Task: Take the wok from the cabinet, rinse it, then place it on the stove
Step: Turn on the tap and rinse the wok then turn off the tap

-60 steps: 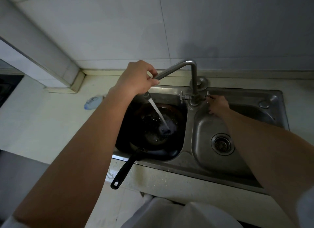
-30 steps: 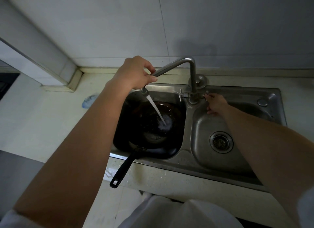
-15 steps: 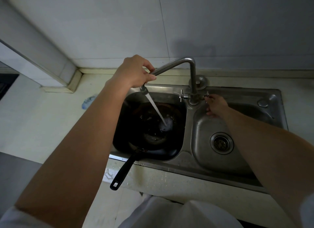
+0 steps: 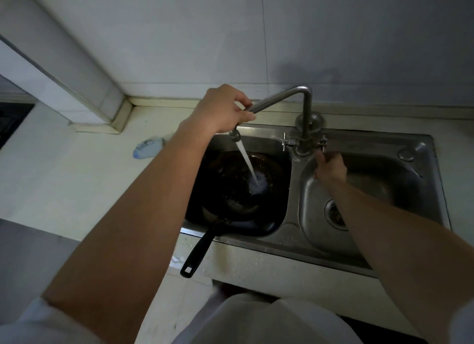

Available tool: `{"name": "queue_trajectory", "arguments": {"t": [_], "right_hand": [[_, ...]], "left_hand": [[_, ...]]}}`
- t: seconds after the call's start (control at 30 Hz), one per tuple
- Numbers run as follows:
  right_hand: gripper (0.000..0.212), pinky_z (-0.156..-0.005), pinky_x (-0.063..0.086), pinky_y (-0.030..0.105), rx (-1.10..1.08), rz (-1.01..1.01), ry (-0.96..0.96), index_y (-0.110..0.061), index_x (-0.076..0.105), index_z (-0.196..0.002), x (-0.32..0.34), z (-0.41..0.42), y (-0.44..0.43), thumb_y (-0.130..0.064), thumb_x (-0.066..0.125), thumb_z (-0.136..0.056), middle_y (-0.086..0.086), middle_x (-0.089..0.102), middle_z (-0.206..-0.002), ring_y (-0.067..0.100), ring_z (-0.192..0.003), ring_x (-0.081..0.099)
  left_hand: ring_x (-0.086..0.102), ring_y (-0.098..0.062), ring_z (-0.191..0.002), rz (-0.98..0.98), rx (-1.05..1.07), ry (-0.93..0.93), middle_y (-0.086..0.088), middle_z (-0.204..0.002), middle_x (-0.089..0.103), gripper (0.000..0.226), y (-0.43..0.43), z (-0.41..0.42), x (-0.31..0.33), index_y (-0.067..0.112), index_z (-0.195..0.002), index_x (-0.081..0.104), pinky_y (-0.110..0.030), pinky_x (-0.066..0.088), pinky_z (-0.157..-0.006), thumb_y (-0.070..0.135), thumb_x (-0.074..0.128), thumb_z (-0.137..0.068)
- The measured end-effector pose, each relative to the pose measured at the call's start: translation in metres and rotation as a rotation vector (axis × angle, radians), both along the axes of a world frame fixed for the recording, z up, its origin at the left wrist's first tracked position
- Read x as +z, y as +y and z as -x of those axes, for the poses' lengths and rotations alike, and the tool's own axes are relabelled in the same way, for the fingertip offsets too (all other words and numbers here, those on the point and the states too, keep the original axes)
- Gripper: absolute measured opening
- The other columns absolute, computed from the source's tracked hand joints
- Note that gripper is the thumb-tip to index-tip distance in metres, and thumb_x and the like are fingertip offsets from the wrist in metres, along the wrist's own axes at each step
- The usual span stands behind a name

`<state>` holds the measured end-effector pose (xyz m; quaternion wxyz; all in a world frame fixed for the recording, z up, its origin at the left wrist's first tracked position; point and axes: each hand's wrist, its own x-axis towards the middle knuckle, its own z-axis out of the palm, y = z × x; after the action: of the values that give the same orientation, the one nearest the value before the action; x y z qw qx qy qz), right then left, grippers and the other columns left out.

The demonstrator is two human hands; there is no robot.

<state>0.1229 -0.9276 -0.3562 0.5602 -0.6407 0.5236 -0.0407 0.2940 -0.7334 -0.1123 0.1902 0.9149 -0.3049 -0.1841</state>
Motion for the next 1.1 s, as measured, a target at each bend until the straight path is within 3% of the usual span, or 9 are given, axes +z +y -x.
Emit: {"name": "queue_trajectory", "arguments": {"t": [0.07,0.17,0.33,0.47,0.63,0.8,0.87,1.0,1.1], "right_hand": [[0.044,-0.095,0.055,0.049,-0.036,0.022,0.023,-0.013,0.049,-0.131,0.0,0.005,0.024,-0.045,0.051,-0.101,0.01,0.063,-0.118,0.028,-0.104,0.066],[0.048,-0.093,0.054,0.046,0.044,0.101,0.096,-0.01,0.058,-0.119,-0.002,0.004,0.058,-0.05,0.044,-0.098,0.017,0.067,-0.114,0.035,-0.103,0.066],[0.039,-0.052,0.045,0.021,0.161,0.118,0.131,-0.01,0.063,-0.094,0.031,-0.007,0.105,-0.041,0.043,-0.105,0.009,0.067,-0.088,0.014,-0.067,0.063],[0.031,-0.051,0.044,0.024,0.088,0.084,0.073,-0.013,0.061,-0.092,0.045,-0.012,0.142,-0.036,0.045,-0.106,0.007,0.065,-0.08,0.016,-0.063,0.061],[0.05,-0.054,0.046,0.026,0.074,0.036,0.114,-0.012,0.071,-0.08,0.052,-0.011,0.2,-0.043,0.042,-0.106,0.005,0.064,-0.071,0.017,-0.06,0.059],[0.06,-0.047,0.049,0.026,0.165,-0.007,0.234,-0.006,0.074,-0.076,0.046,-0.016,0.272,-0.047,0.041,-0.105,0.006,0.066,-0.066,0.018,-0.052,0.062],[0.056,-0.051,0.056,0.03,0.187,-0.037,0.298,-0.003,0.073,-0.083,0.044,-0.021,0.295,-0.045,0.043,-0.105,0.011,0.07,-0.071,0.023,-0.055,0.067],[0.049,-0.088,0.058,0.046,0.284,-0.118,0.397,0.002,0.067,-0.107,0.035,-0.028,0.331,-0.041,0.045,-0.104,0.02,0.071,-0.102,0.036,-0.095,0.07],[0.04,-0.08,0.06,0.046,0.09,-0.333,0.264,0.001,0.062,-0.111,0.037,-0.03,0.35,-0.035,0.045,-0.105,0.021,0.068,-0.108,0.032,-0.09,0.069]], "left_hand": [[0.063,-0.008,-0.085,0.057,-0.002,-0.02,0.007,-0.093,0.067,0.035,0.004,0.002,-0.005,0.03,-0.119,0.072,-0.021,0.039,-0.076,0.039,0.078,-0.085],[0.07,-0.01,-0.092,0.164,-0.035,-0.054,0.003,-0.106,0.075,0.032,0.009,0.002,-0.012,0.026,-0.12,0.073,-0.021,0.05,-0.078,0.035,0.075,-0.089],[0.069,-0.013,-0.083,0.276,-0.152,-0.11,0.001,-0.101,0.074,0.029,0.036,0.002,-0.038,0.022,-0.123,0.069,-0.028,0.055,-0.079,0.035,0.054,-0.103],[0.059,-0.007,-0.072,0.299,-0.063,-0.172,0.006,-0.088,0.07,0.034,0.09,-0.013,-0.071,0.017,-0.11,0.071,-0.026,0.045,-0.071,0.038,0.044,-0.106],[0.067,-0.018,-0.085,-0.081,-0.096,0.147,-0.004,-0.097,0.071,0.054,0.154,-0.013,-0.136,0.024,-0.111,0.071,-0.045,0.055,-0.087,0.053,0.026,-0.106],[0.07,-0.021,-0.081,-0.141,-0.143,0.342,-0.006,-0.09,0.072,0.031,0.199,0.018,-0.183,0.02,-0.098,0.074,-0.045,0.059,-0.083,0.041,0.051,-0.101],[0.07,-0.023,-0.078,-0.126,-0.144,0.345,-0.007,-0.087,0.074,0.026,0.206,0.027,-0.191,0.016,-0.094,0.076,-0.043,0.061,-0.08,0.033,0.058,-0.099],[0.073,-0.025,-0.077,-0.079,-0.092,0.482,-0.009,-0.089,0.074,0.018,0.22,0.037,-0.201,0.015,-0.097,0.077,-0.041,0.063,-0.077,0.027,0.063,-0.097],[0.073,-0.029,-0.084,-0.079,-0.059,0.519,-0.013,-0.094,0.072,0.016,0.228,0.04,-0.207,0.01,-0.097,0.074,-0.041,0.062,-0.081,0.019,0.061,-0.097]]}}
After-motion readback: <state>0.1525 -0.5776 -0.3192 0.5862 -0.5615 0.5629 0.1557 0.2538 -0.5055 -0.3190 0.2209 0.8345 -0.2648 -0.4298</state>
